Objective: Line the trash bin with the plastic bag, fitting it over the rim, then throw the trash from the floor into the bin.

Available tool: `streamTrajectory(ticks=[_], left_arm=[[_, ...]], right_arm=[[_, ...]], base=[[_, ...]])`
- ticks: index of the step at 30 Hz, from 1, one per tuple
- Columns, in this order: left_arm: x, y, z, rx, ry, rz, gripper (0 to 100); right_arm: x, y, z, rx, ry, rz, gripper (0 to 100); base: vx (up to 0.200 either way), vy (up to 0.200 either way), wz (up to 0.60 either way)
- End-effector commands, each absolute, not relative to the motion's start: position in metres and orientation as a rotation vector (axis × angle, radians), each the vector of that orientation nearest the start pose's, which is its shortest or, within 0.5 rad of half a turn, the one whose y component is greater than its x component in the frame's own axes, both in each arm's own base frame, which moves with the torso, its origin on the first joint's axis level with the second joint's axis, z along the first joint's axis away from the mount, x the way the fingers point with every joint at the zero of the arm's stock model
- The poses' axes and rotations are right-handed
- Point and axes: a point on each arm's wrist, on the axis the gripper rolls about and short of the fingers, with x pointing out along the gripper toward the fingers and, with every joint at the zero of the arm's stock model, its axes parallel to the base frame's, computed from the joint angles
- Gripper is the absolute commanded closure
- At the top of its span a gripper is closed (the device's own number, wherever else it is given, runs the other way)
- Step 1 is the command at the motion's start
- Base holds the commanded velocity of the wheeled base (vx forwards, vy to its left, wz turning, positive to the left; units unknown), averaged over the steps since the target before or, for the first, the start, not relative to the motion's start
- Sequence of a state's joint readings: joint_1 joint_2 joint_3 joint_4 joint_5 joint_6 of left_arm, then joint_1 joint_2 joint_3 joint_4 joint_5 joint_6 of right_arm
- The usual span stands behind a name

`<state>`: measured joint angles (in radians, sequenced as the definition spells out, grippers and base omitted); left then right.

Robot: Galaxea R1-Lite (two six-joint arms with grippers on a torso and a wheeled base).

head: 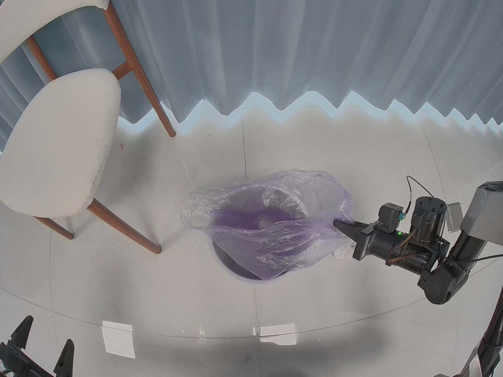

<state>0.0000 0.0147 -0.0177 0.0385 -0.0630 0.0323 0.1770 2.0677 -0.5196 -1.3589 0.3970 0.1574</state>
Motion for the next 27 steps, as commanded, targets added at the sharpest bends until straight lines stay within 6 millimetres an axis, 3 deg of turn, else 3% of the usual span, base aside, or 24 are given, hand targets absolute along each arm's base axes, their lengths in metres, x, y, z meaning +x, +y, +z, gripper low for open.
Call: streamTrajectory(ticks=[1, 6, 17, 22, 24, 25, 26, 27], left_arm=[[-0.023, -0.001, 0.072, 0.031, 0.037, -0.063, 0], [-0.023, -0.001, 0.072, 0.031, 0.037, -0.063, 0], [-0.023, -0.002, 0.072, 0.028, 0.037, -0.073, 0], [-0.023, -0.002, 0.076, 0.014, -0.010, -0.058, 0], [-0.029, -0.002, 0.111, 0.038, -0.271, -0.054, 0], [-0.029, -0.002, 0.111, 0.038, -0.271, -0.054, 0], [-0.027, -0.001, 0.162, 0.086, -0.451, -0.078, 0], [-0.021, -0.001, 0.178, 0.101, -0.459, -0.107, 0]], right_arm=[[0.309, 0.072, 0.073, 0.156, 0.225, 0.581, 100], [0.299, 0.076, 0.077, 0.113, 0.149, 0.609, 100], [0.284, 0.072, 0.058, 0.117, 0.206, 0.606, 100], [0.263, 0.068, 0.047, 0.132, 0.303, 0.622, 100], [0.259, 0.067, 0.047, 0.132, 0.311, 0.633, 100], [0.259, 0.067, 0.047, 0.132, 0.311, 0.633, 100], [0.256, 0.067, 0.052, 0.135, 0.295, 0.635, 100], [0.256, 0.068, 0.054, 0.134, 0.291, 0.638, 100]], base=[[0.000, 0.000, 0.00], [0.000, 0.000, 0.00], [0.000, 0.000, 0.00], [0.000, 0.000, 0.00], [0.000, 0.000, 0.00], [0.000, 0.000, 0.00], [0.000, 0.000, 0.00], [0.000, 0.000, 0.00]])
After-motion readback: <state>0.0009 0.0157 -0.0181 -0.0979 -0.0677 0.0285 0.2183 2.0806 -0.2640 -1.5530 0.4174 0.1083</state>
